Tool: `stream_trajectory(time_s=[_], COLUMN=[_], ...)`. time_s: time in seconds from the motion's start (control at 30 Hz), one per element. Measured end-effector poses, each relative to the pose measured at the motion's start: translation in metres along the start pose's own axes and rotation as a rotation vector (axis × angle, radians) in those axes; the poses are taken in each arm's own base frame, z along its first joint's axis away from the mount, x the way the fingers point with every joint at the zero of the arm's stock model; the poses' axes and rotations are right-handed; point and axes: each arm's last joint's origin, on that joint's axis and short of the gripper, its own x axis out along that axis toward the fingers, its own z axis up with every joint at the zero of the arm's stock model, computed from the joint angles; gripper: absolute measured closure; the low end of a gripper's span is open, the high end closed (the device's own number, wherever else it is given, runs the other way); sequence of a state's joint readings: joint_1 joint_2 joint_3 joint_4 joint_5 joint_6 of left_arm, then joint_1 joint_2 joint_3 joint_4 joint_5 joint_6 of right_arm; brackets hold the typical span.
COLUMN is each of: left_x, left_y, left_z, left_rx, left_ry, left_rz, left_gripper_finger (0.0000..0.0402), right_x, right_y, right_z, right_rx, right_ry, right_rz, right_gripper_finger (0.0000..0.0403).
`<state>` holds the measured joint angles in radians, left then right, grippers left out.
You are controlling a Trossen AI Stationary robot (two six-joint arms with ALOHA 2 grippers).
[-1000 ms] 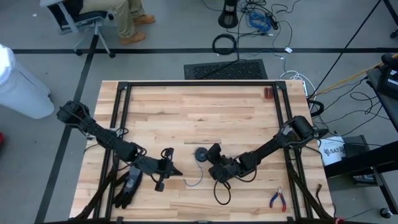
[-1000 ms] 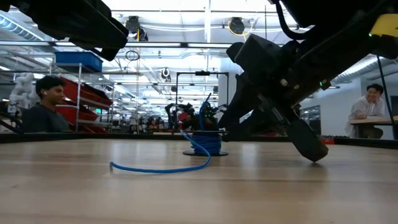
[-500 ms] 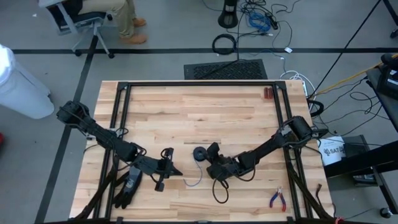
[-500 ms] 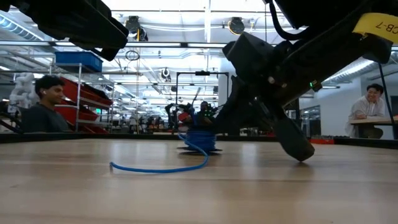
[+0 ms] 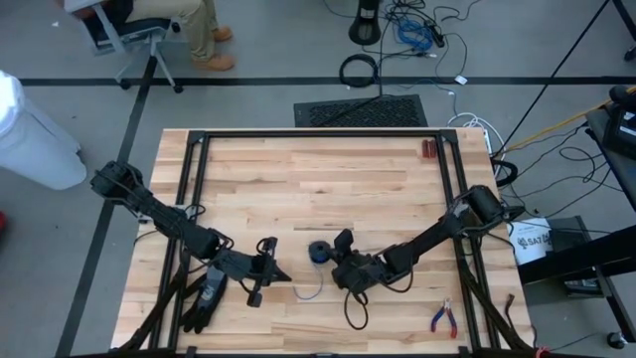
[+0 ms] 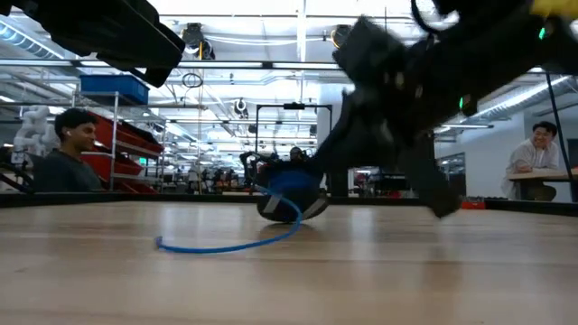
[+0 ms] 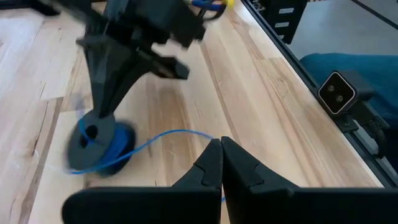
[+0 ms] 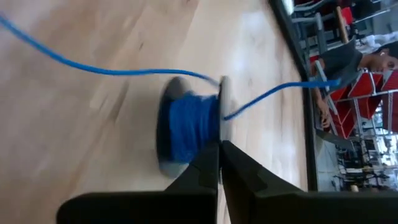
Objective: Coil cords
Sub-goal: Uncoil the blue wire from the spool
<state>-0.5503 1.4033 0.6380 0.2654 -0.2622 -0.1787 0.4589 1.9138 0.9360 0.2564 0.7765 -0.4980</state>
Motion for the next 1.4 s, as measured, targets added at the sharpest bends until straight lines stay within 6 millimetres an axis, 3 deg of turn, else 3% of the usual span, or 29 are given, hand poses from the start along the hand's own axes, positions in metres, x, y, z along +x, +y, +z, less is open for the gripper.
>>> stream_trajectory(time_s=[0.43, 0.77, 1.13, 1.27, 1.4], left_x=[0.0, -0.003, -0.009, -0.011, -0.017], left_y=[0.0, -0.006, -0.019, -0.027, -0.034], left_z=[0.003, 0.014, 0.025, 0.043, 0.078], left_rx=[-0.008, 0.01, 0.134, 0.265, 0.348], left_ry=[-0.031, -0.158, -0.287, -0.26, -0.265], left_rz=[0.002, 0.02, 0.085, 0.107, 0.141], left_gripper_finger=[0.04, 0.04, 0.04, 0.04, 0.0395], right_x=[-0.039, -0.056, -0.084, -0.09, -0.093], right_y=[-0.023, -0.025, -0.034, -0.038, -0.04], right_z=[0.021, 0.026, 0.036, 0.037, 0.038], right_rx=[0.175, 0.099, 0.166, 0.182, 0.217], right_ry=[-0.109, -0.073, -0.151, -0.169, -0.178], right_rz=[-0.021, -0.149, -0.146, -0.145, -0.144], right_gripper_finger=[0.0402, 0.0402, 0.0402, 0.0402, 0.0403])
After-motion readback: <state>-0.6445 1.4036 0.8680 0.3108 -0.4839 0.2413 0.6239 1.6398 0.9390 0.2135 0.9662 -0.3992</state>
